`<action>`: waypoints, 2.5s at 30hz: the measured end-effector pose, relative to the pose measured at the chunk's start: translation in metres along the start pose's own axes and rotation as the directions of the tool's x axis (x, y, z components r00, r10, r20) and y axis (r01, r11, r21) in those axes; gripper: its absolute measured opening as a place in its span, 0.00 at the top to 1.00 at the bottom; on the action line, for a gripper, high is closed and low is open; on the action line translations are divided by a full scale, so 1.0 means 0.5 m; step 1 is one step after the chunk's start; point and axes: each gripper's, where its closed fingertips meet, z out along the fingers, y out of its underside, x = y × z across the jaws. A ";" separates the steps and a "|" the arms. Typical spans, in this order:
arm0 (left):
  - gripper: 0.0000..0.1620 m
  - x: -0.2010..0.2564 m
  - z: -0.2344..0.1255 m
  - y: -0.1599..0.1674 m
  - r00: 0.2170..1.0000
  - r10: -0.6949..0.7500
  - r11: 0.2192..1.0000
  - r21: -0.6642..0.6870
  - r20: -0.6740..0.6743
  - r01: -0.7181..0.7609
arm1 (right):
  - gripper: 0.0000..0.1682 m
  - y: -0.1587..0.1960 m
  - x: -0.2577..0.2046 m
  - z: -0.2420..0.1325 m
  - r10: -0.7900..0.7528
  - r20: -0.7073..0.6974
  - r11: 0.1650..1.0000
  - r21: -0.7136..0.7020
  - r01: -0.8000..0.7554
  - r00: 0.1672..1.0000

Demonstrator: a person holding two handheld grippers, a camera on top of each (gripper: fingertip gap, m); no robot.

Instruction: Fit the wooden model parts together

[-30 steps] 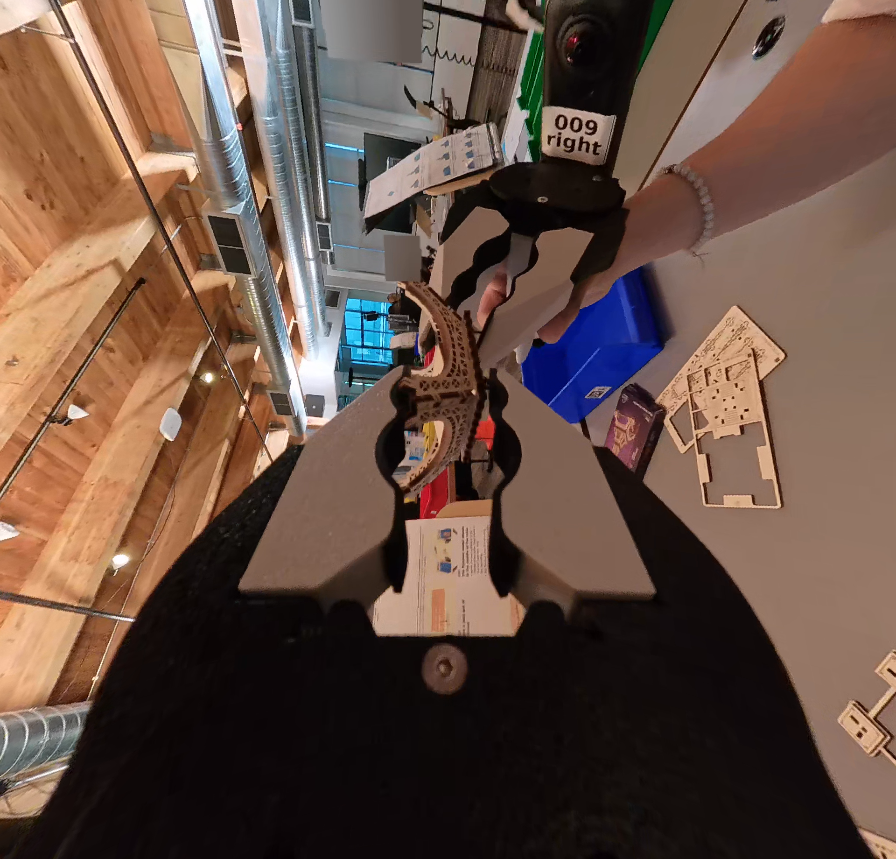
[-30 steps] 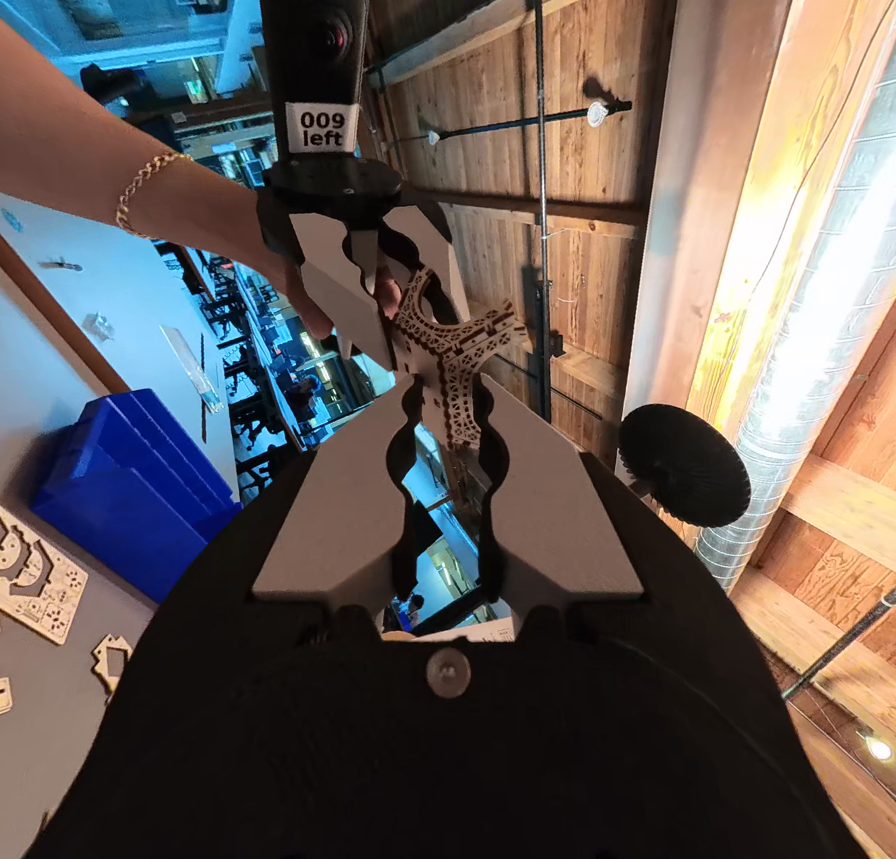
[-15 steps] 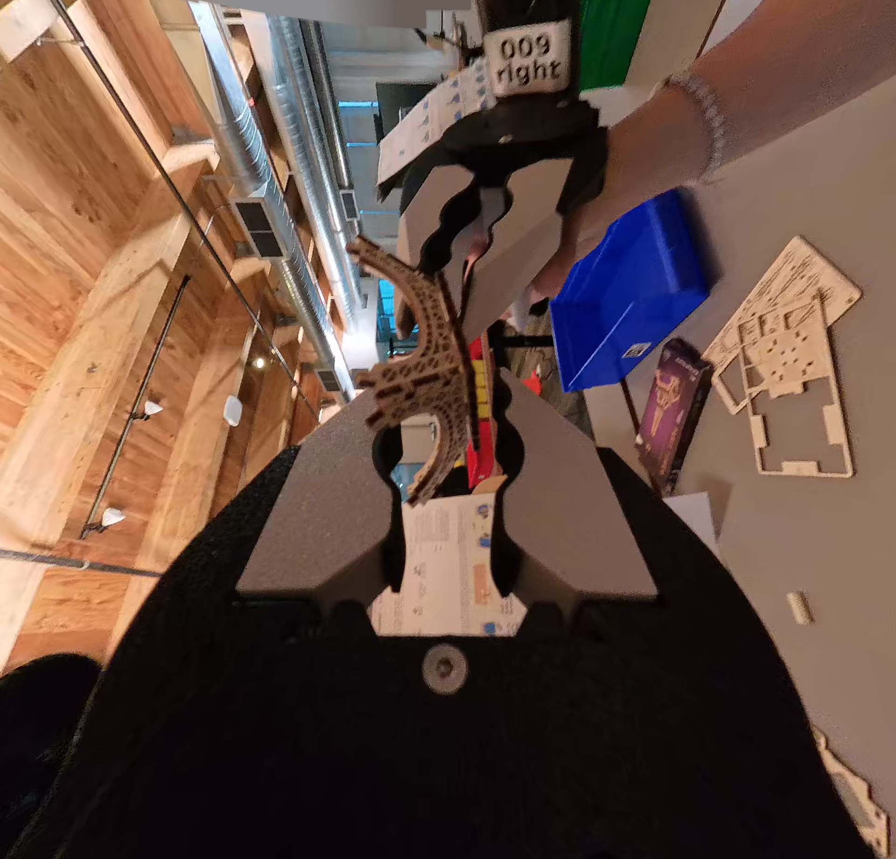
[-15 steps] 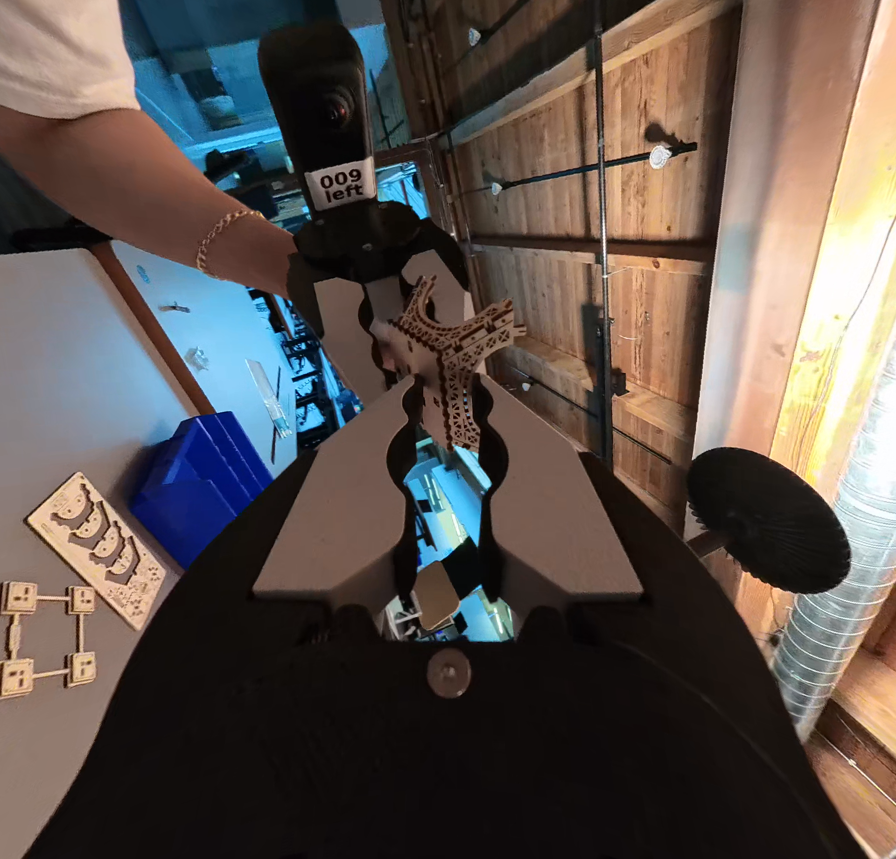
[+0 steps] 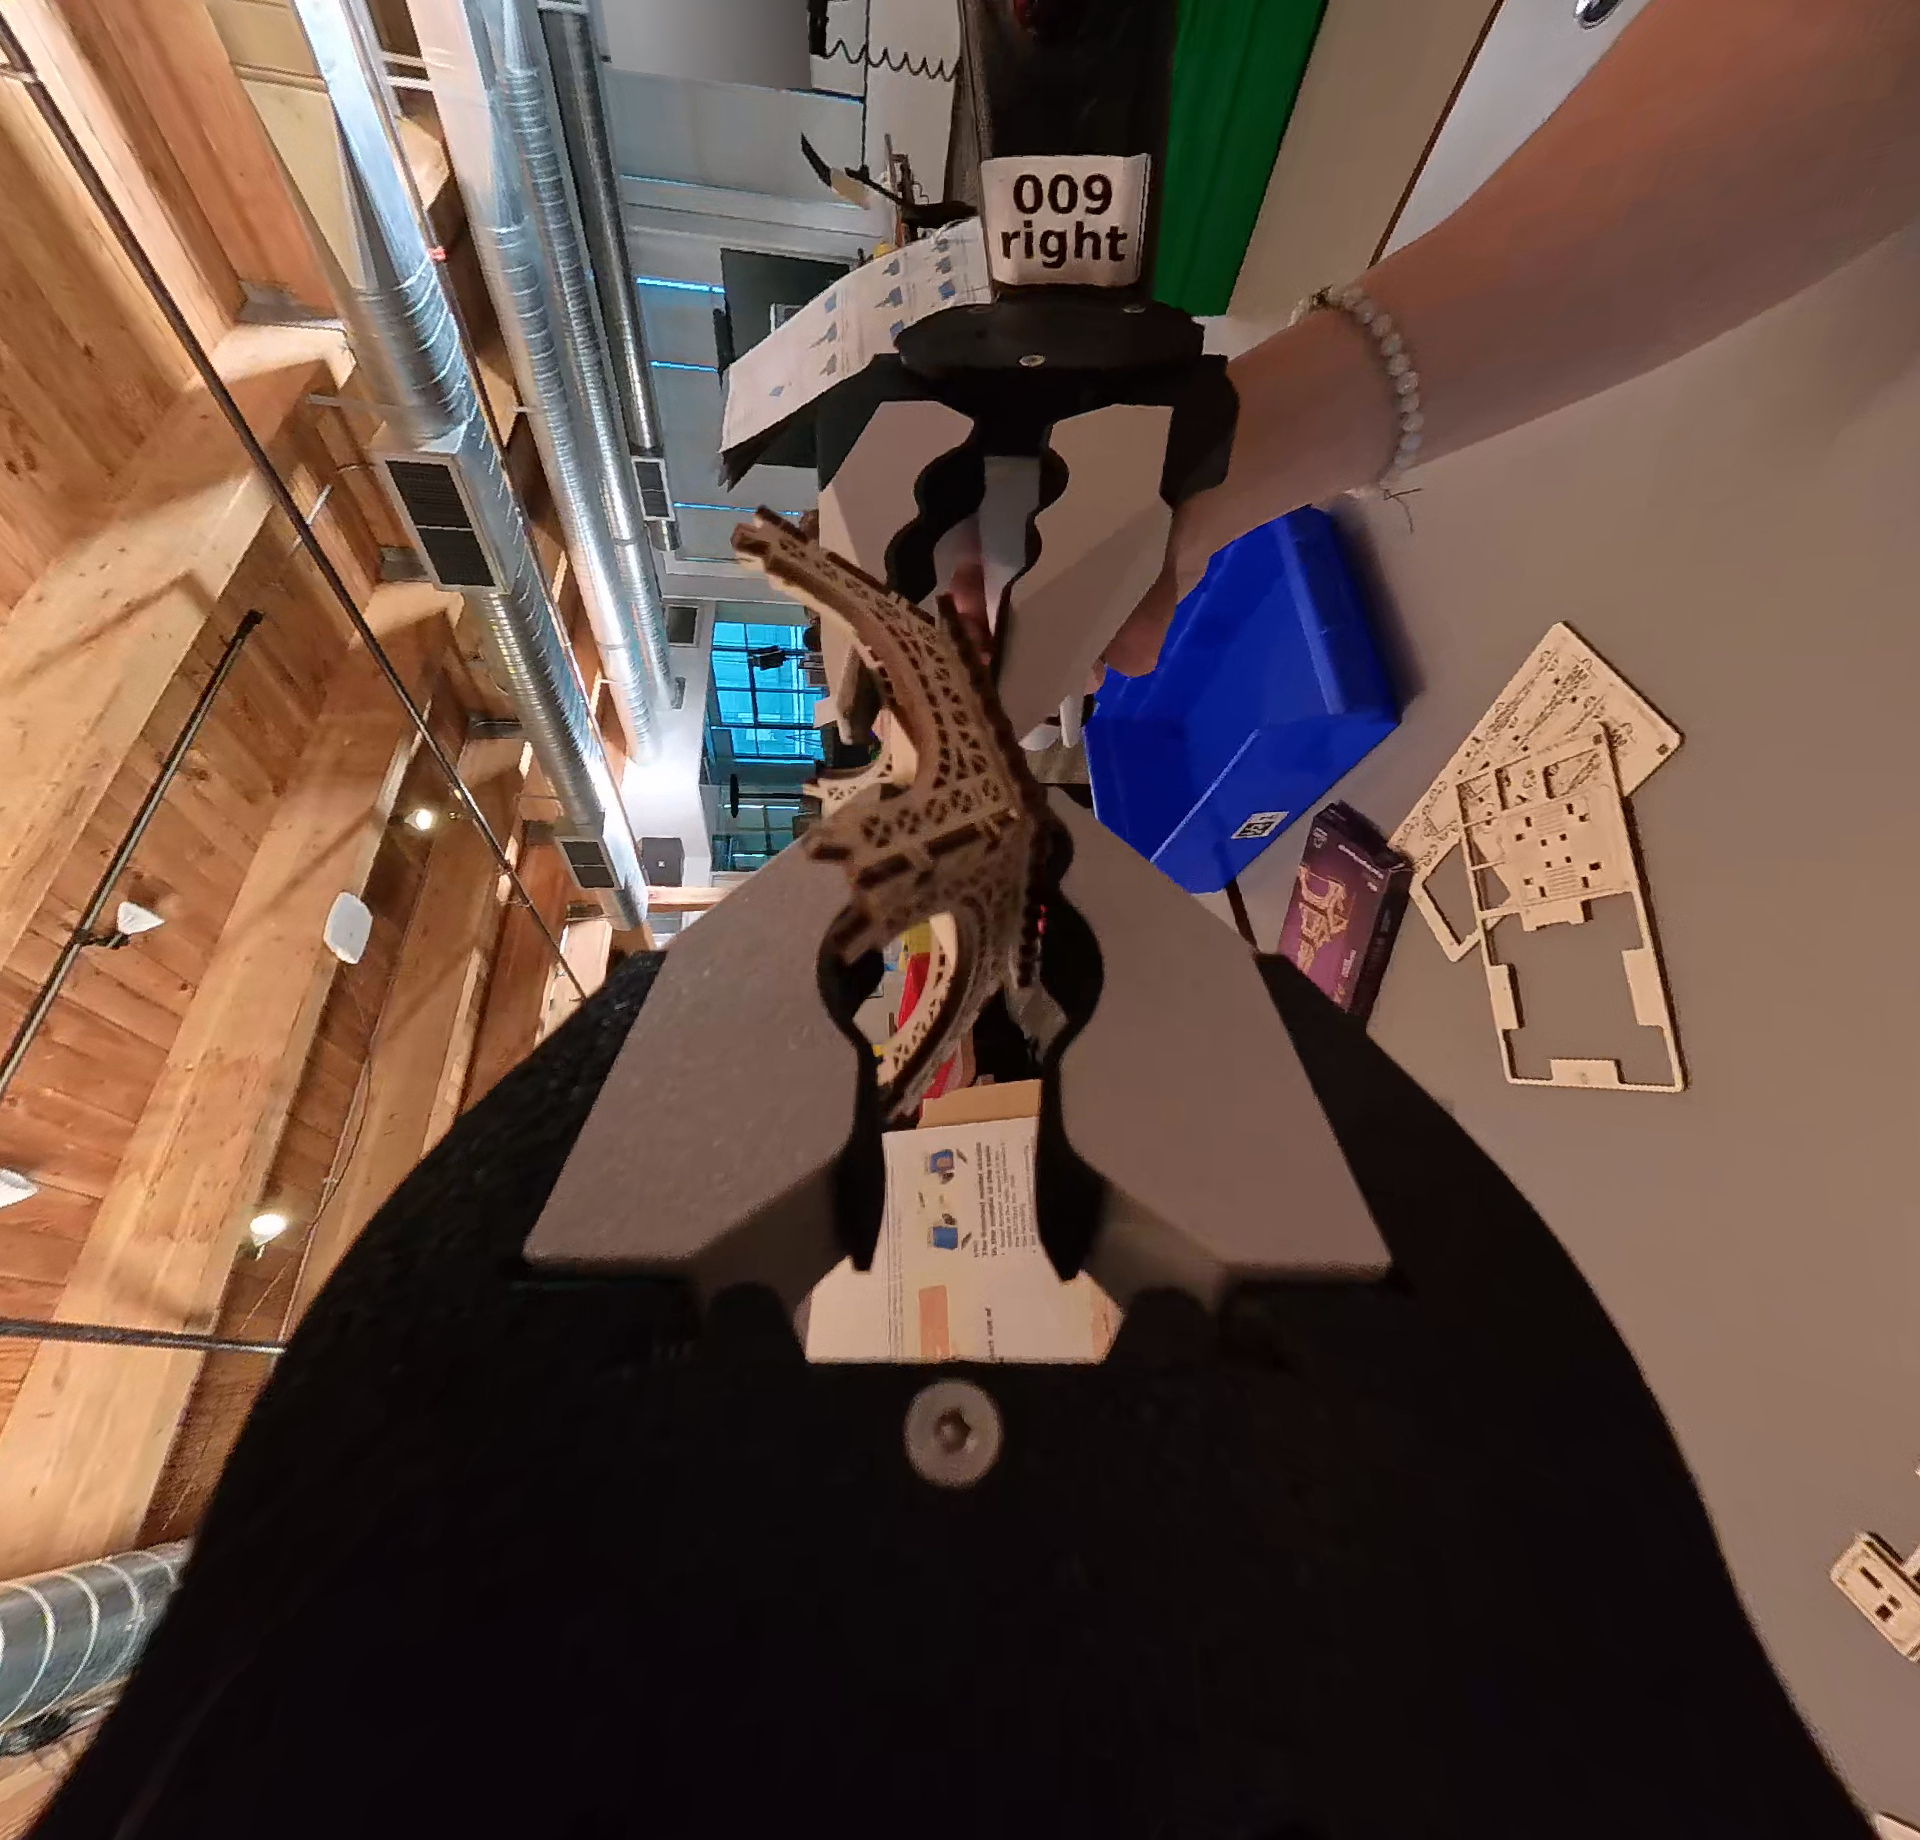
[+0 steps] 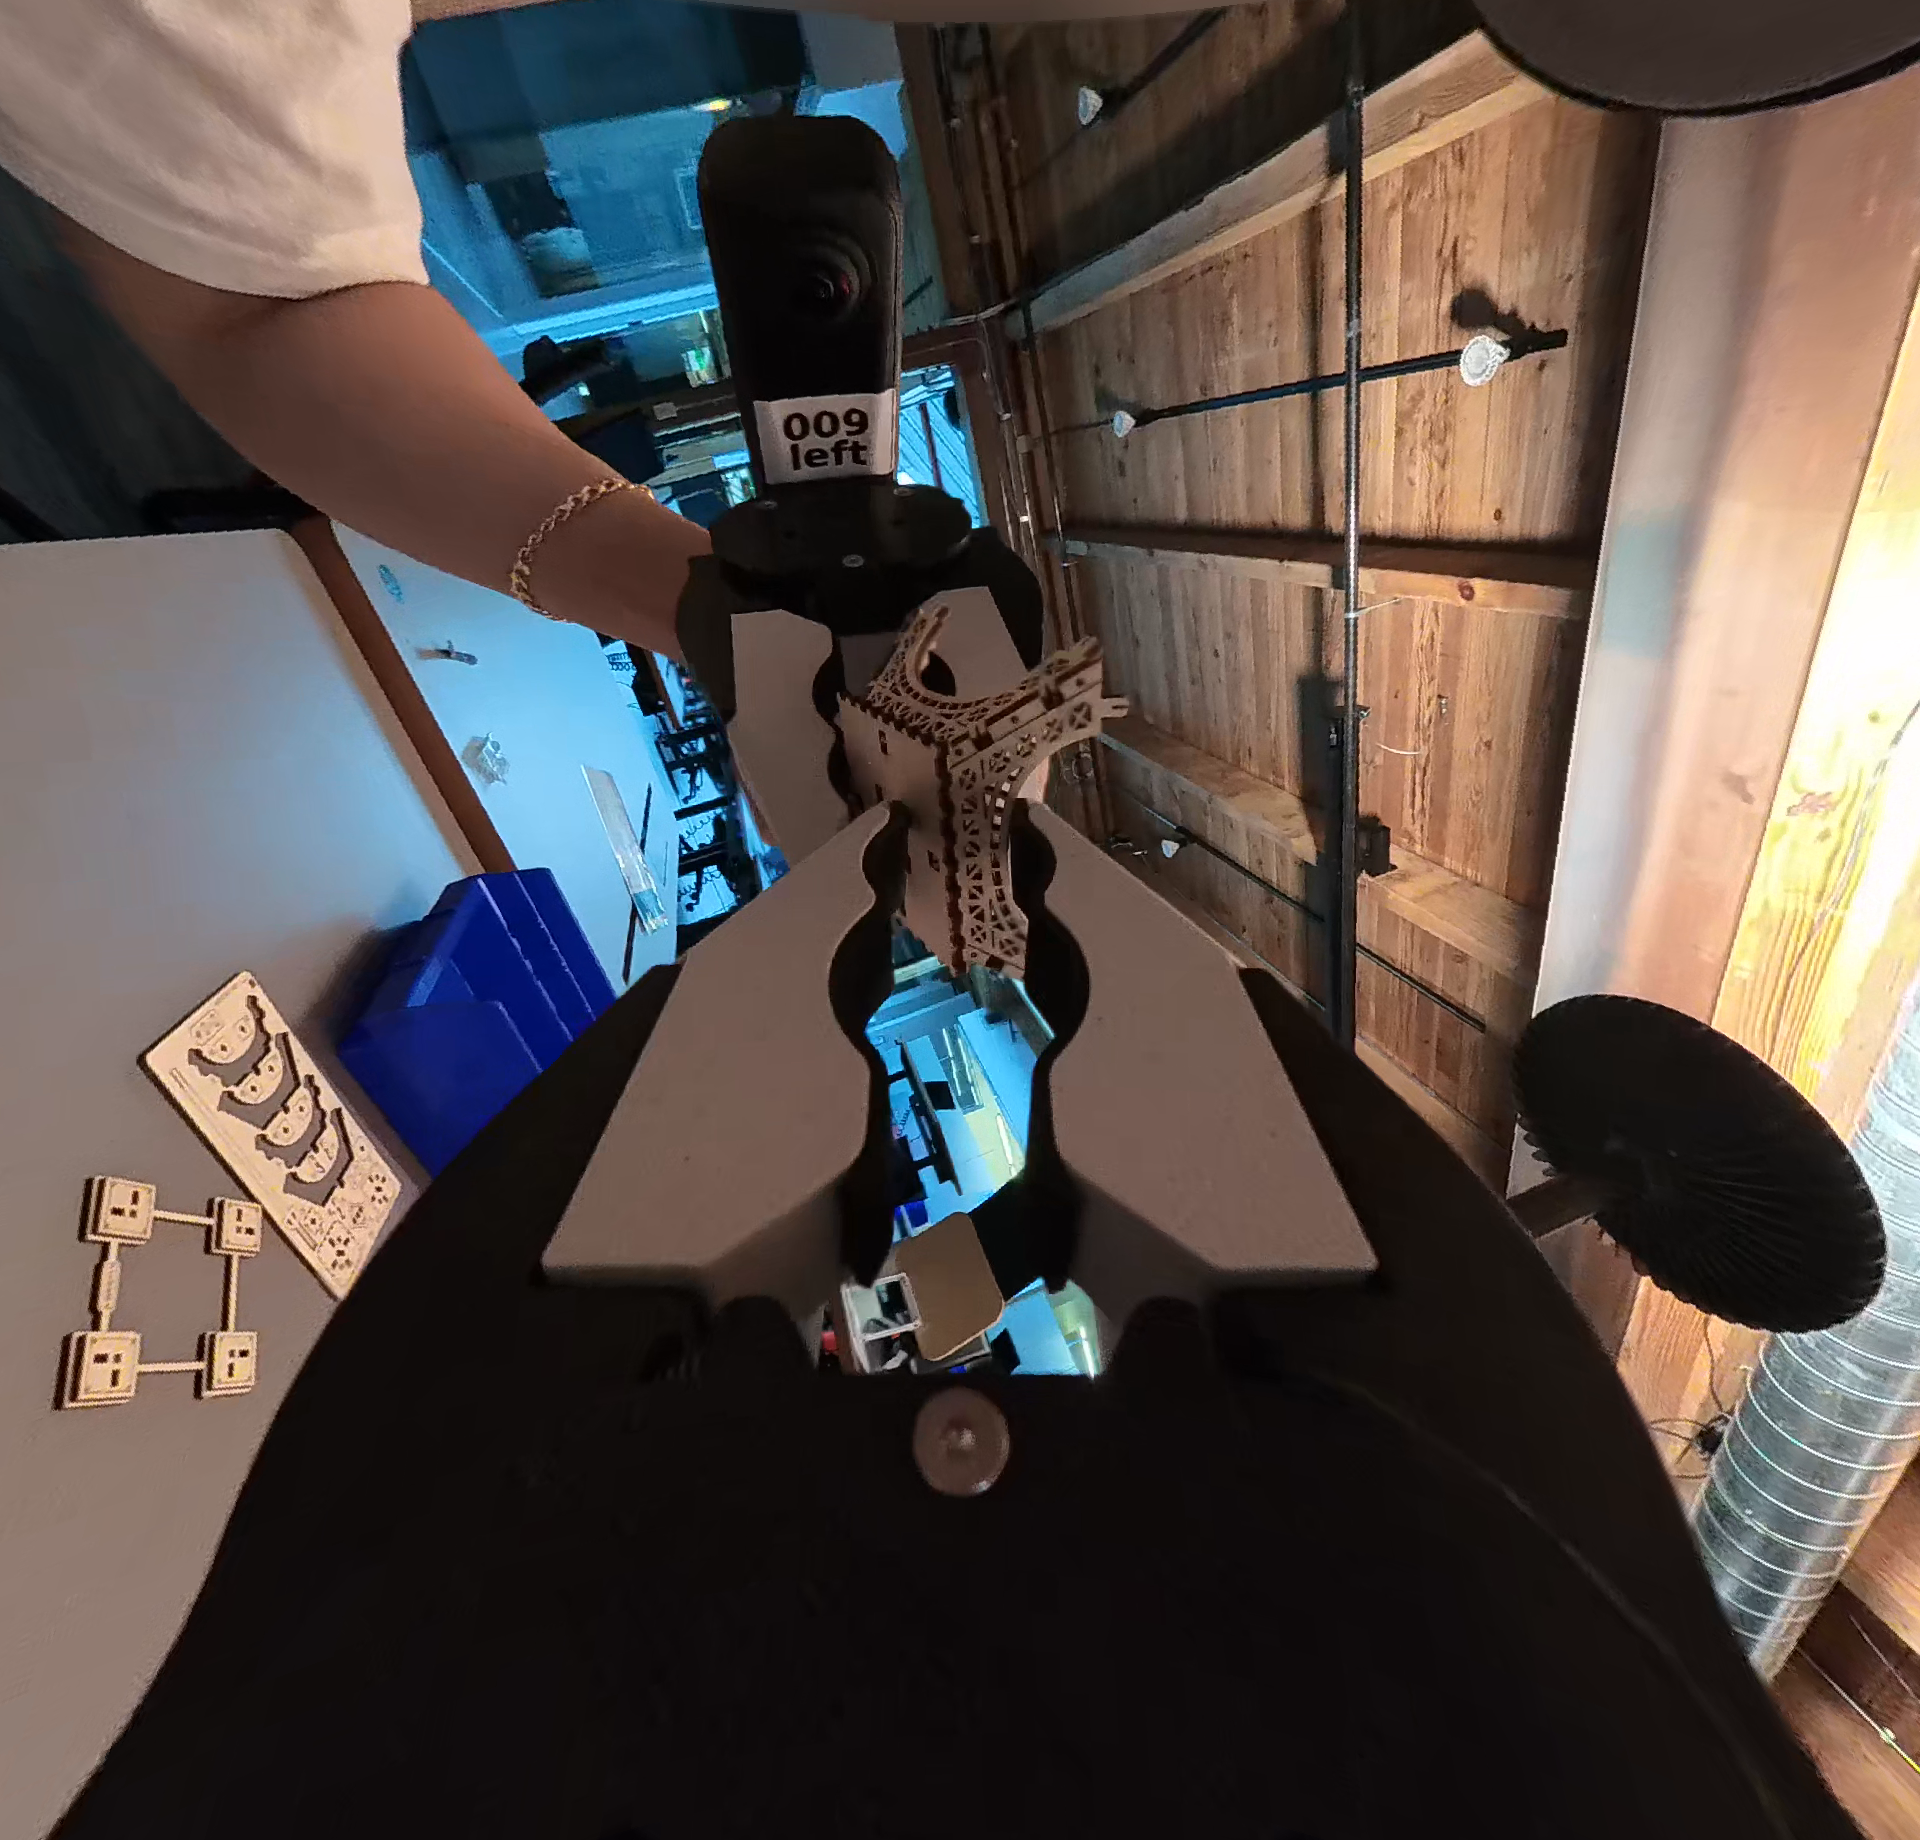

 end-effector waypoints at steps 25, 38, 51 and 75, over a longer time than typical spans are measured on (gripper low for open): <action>0.83 -0.016 -0.008 0.003 0.996 -0.093 0.996 0.000 0.001 0.093 | 0.90 -0.010 0.011 -0.006 -0.008 -0.031 1.000 0.013 0.008 0.999; 0.86 -0.008 -0.012 0.012 0.995 -0.096 0.994 -0.049 -0.032 0.095 | 0.90 -0.011 0.015 -0.010 -0.028 -0.039 1.000 0.004 0.028 0.999; 0.87 0.003 -0.006 -0.001 0.985 -0.151 0.988 0.015 -0.081 0.152 | 0.90 -0.011 0.002 -0.008 -0.027 -0.005 1.000 0.011 0.028 1.000; 0.93 -0.007 -0.015 -0.010 0.999 0.008 0.998 0.062 0.051 -0.011 | 0.91 -0.023 -0.008 -0.009 -0.068 0.008 0.998 0.021 0.067 0.998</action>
